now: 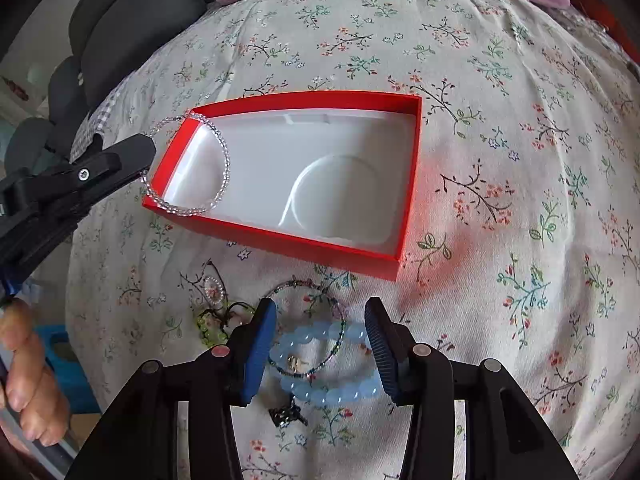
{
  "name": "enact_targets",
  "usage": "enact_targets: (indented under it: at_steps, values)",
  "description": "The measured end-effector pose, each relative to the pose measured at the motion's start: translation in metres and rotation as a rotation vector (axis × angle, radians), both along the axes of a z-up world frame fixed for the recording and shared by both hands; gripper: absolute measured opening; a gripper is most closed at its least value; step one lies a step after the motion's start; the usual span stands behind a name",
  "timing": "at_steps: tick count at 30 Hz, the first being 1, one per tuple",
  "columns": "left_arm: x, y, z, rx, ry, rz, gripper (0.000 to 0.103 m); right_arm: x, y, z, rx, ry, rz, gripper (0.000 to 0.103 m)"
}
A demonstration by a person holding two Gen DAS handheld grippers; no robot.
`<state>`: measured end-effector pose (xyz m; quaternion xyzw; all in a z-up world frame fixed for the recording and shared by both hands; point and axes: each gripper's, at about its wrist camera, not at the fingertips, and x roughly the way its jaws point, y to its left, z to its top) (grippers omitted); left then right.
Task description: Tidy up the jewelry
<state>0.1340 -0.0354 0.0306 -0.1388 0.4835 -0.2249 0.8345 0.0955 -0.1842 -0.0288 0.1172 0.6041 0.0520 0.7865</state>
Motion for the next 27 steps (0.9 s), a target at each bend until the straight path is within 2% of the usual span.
enact_targets:
  at_steps: [2, 4, 6, 9, 13, 18, 23, 27]
  values:
    - [-0.001, 0.001, 0.003, -0.003, -0.009, -0.001, 0.005, 0.002, 0.006, -0.008, -0.043, 0.002, 0.018, 0.044]
    - [-0.002, 0.002, 0.005, -0.006, -0.013, -0.002, 0.005, 0.004, 0.011, -0.018, -0.088, 0.014, 0.032, 0.032]
    - [-0.003, 0.003, 0.006, -0.007, -0.018, -0.002, 0.004, 0.003, 0.015, -0.02, -0.146, -0.004, 0.046, 0.008]
    - [-0.004, 0.006, 0.01, -0.007, -0.025, -0.003, 0.004, 0.001, 0.015, -0.015, -0.122, -0.014, 0.044, 0.005]
    - [-0.006, 0.01, 0.016, 0.0, -0.042, 0.005, 0.004, -0.009, 0.015, 0.009, -0.058, -0.052, 0.053, 0.005]
    - [-0.004, 0.014, 0.022, -0.016, -0.051, 0.017, 0.004, -0.018, 0.014, 0.055, 0.005, -0.17, 0.052, 0.005]
    - [-0.002, 0.004, 0.022, -0.06, -0.054, 0.012, 0.005, -0.01, 0.005, 0.091, 0.027, -0.305, -0.021, 0.005]
    - [0.003, -0.009, 0.012, -0.082, -0.049, -0.009, 0.005, 0.001, -0.009, 0.092, 0.023, -0.331, -0.09, 0.005]
